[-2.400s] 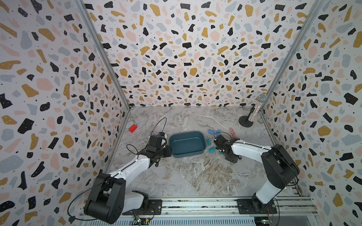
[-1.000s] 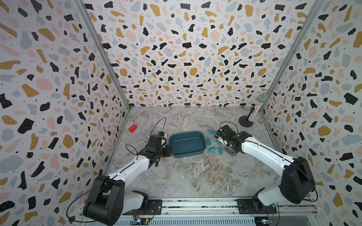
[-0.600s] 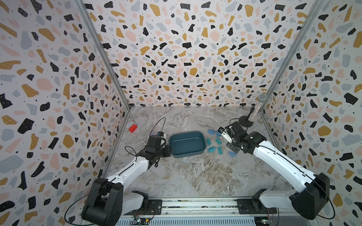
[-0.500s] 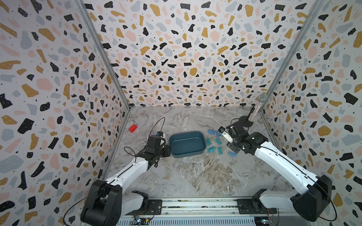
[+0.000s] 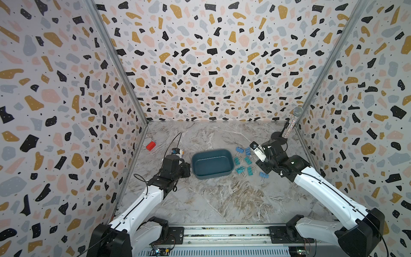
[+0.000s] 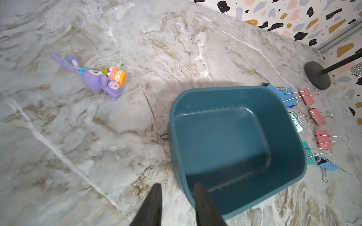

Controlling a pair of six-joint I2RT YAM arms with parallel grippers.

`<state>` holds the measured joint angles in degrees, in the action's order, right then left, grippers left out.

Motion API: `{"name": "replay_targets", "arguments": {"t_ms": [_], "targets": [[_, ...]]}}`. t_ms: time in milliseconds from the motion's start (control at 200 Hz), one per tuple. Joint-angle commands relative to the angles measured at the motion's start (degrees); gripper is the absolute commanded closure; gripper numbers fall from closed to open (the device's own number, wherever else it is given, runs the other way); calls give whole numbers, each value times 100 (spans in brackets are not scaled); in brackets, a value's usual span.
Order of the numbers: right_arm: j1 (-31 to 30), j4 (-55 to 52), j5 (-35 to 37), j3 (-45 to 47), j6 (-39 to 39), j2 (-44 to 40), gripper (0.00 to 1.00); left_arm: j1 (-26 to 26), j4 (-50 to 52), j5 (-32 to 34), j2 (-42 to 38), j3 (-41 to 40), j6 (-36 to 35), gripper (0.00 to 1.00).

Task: Take out the binder clips from the storage box
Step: Reset both arms

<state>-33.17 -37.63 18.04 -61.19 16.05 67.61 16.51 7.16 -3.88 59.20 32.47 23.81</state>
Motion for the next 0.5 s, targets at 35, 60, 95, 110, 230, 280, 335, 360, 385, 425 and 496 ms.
{"name": "replay_targets", "arguments": {"t_ms": [35, 60, 95, 110, 230, 280, 335, 360, 385, 425, 496], "targets": [[69, 419, -88, 288, -256, -325, 40, 10, 124, 322, -133, -6, 27, 68], [92, 529, -82, 364, -281, -393, 40, 10, 138, 361, -158, 9, 27, 69], [136, 675, -98, 473, -318, -485, 39, 18, 151, 406, -232, 20, 27, 69], [160, 753, -124, 524, -340, -527, 39, 15, 154, 424, -272, 22, 27, 69], [418, 1407, -458, 923, -638, -825, 36, 11, 138, 651, -553, 18, 80, 69], [439, 1573, -521, 1021, -706, -863, 36, 13, 137, 714, -608, 23, 66, 69], [444, 1687, -590, 1099, -761, -837, 35, 17, 141, 783, -625, 35, 49, 69], [446, 1740, -667, 1128, -785, -807, 35, 10, 142, 826, -616, 40, 53, 69], [446, 1780, -758, 1150, -816, -769, 35, 10, 130, 880, -599, 40, 65, 69], [451, 1846, -872, 1185, -879, -706, 35, 17, 47, 961, -536, 33, 102, 69], [450, 2053, -1005, 1322, -944, -628, 35, 11, -82, 1041, -373, 88, 115, 69]]}}
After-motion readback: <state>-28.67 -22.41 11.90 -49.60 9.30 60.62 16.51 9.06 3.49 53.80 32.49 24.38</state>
